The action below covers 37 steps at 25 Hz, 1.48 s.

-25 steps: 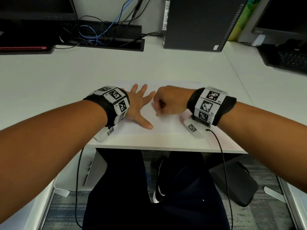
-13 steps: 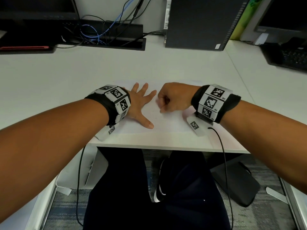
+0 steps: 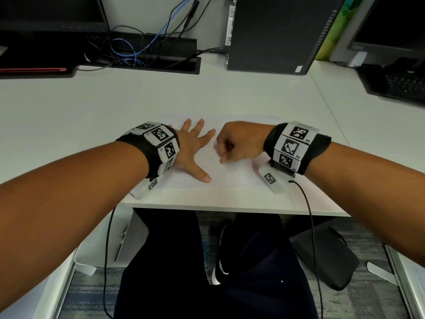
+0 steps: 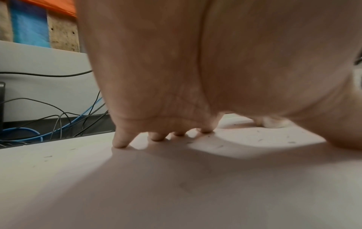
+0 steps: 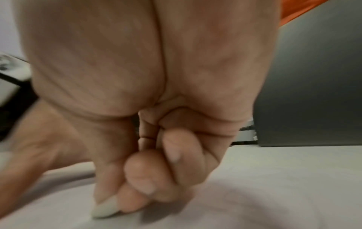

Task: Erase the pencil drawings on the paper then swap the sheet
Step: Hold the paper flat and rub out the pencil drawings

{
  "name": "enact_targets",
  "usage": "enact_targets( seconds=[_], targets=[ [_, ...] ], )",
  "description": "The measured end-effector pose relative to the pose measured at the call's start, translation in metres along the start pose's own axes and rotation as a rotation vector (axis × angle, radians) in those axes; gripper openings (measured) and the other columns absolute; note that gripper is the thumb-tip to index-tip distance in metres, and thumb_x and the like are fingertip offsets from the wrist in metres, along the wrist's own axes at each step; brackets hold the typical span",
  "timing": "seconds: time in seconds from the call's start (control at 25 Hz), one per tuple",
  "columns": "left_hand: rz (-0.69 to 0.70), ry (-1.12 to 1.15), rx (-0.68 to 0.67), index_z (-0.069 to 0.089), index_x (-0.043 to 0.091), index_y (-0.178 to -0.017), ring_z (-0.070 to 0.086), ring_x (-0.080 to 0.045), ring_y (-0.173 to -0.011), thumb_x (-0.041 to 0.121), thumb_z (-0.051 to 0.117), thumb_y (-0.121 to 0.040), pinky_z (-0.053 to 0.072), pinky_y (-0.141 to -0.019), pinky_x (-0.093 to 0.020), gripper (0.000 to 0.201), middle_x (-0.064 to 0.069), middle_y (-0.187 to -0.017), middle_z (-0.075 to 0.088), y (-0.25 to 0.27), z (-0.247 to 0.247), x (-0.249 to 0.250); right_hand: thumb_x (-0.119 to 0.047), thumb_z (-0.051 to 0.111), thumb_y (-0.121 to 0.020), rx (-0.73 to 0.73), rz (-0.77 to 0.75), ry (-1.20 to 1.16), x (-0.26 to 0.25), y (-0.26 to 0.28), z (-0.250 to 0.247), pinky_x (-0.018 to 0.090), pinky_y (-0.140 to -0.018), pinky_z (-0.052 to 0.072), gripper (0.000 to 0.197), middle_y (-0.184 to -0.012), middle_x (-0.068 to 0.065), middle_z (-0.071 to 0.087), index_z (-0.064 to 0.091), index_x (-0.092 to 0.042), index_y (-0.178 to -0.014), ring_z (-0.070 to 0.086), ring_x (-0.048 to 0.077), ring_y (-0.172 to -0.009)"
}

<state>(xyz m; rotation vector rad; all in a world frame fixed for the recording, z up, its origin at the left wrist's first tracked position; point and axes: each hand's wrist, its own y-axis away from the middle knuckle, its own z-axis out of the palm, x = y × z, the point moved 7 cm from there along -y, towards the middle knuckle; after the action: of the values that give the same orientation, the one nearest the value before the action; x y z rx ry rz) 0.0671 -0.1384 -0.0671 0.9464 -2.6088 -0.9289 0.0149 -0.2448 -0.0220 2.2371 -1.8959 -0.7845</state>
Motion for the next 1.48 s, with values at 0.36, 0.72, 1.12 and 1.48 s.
enact_targets(
  seconds=[0.36, 0.72, 1.12, 1.48],
  targets=[
    [0.028, 0.043, 0.002, -0.023, 0.04, -0.149, -0.028, -0.027, -0.145, 0.085, 0.066, -0.055, 0.0, -0.115, -0.065, 0.137, 0.005, -0.158, -0.033, 0.003, -0.015, 0.018, -0.017, 0.07, -0.084, 0.073, 0.072, -0.041, 0.02, -0.006, -0.01, 0.022, -0.062, 0.044, 0.015, -0.064, -0.006, 0.063, 0.065, -0.017, -0.069, 0.057, 0.009, -0.061],
    [0.051, 0.025, 0.031, 0.0, 0.049, -0.152, -0.027, -0.031, -0.146, 0.087, 0.061, -0.057, -0.001, -0.114, -0.067, 0.119, 0.001, -0.158, -0.034, 0.002, -0.006, 0.028, -0.02, 0.072, -0.085, -0.018, -0.029, -0.034, -0.002, 0.006, 0.004, 0.021, -0.063, 0.045, 0.012, -0.065, -0.01, 0.062, 0.069, -0.016, -0.075, 0.055, 0.006, -0.062],
    [0.043, 0.007, 0.029, -0.012, 0.048, -0.151, -0.027, -0.032, -0.145, 0.089, 0.06, -0.055, 0.0, -0.113, -0.068, 0.127, 0.002, -0.157, -0.035, -0.001, -0.005, 0.029, -0.02, 0.072, -0.084, 0.05, 0.006, -0.046, 0.007, 0.003, -0.006, 0.023, -0.065, 0.042, 0.012, -0.067, -0.008, 0.062, 0.07, -0.011, -0.076, 0.054, 0.005, -0.062],
    [0.037, -0.004, 0.03, -0.022, 0.044, -0.148, -0.028, -0.032, -0.145, 0.091, 0.057, -0.054, 0.001, -0.112, -0.07, 0.131, 0.001, -0.156, -0.036, -0.003, -0.004, 0.027, -0.018, 0.072, -0.084, 0.064, 0.035, -0.052, 0.018, 0.005, -0.012, 0.025, -0.067, 0.044, 0.013, -0.066, -0.008, 0.062, 0.068, -0.014, -0.072, 0.055, 0.006, -0.062]
  ],
)
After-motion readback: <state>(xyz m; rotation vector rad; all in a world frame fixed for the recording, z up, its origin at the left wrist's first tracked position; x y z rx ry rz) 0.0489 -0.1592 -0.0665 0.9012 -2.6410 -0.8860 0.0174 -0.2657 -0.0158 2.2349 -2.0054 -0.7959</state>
